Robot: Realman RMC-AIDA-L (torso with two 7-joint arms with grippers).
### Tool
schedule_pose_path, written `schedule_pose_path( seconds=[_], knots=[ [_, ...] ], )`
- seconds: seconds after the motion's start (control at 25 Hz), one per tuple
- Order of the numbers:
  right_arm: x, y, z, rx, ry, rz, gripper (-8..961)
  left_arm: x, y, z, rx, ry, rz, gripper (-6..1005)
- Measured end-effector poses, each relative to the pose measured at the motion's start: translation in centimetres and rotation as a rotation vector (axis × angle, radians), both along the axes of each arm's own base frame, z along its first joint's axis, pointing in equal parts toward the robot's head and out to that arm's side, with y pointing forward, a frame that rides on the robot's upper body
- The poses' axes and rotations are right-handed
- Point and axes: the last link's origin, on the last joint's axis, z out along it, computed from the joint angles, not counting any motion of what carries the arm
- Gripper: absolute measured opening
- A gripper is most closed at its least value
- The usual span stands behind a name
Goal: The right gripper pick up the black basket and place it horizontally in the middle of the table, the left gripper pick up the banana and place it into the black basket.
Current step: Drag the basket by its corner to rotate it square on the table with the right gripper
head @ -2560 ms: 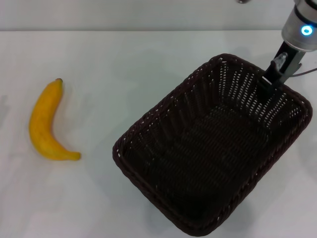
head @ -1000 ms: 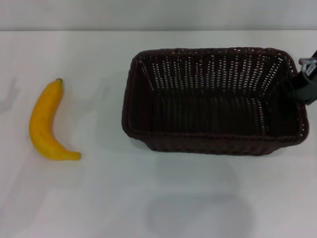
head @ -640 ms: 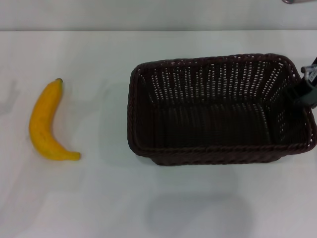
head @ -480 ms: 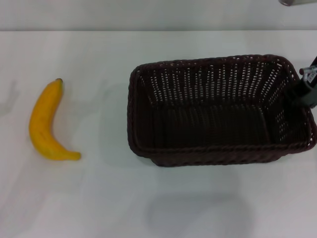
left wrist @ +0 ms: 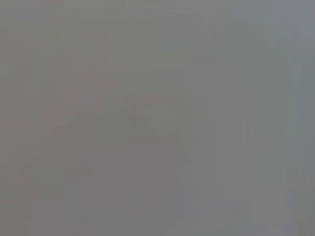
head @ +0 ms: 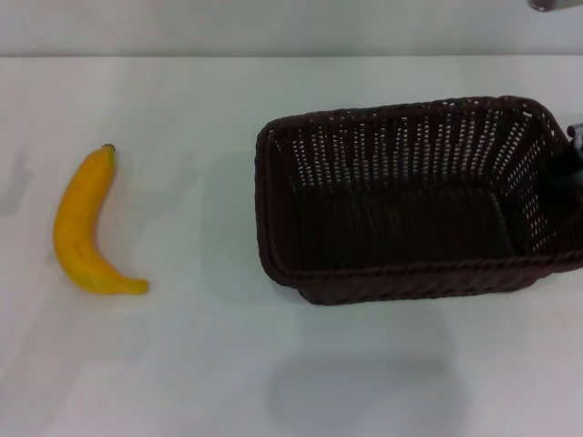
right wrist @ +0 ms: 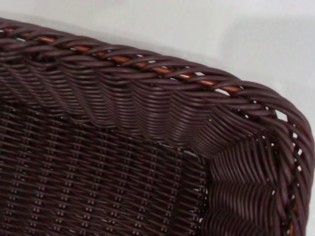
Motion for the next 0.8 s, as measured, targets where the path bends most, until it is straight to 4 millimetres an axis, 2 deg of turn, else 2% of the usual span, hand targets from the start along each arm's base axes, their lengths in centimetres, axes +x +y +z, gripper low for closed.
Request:
schedule_pose_path(
  seconds=[0.32, 0.52, 0.64, 0.8],
  knots=[
    [-0.7, 0.1, 1.3, 0.034, 0.045, 0.025, 264, -0.2, -0.3, 0.0, -0.001, -0.005, 0.007, 888],
    [-0.6, -0.1, 1.9, 0.041, 0.074, 0.052, 459, -0.5, -0.7, 0.2, -0.005, -0.026, 0.008, 888],
    [-0.1, -0.4, 2.5, 0.066, 0.064, 0.052, 693, -0.6, -0.9, 0.3, -0.008, -0.038, 0.005, 888],
    [0.6, -0.7, 2.8, 0.078, 0.051, 0.045, 734, -0.8, -1.3, 0.7, 0.0, -0.039, 0.001, 887]
  ],
)
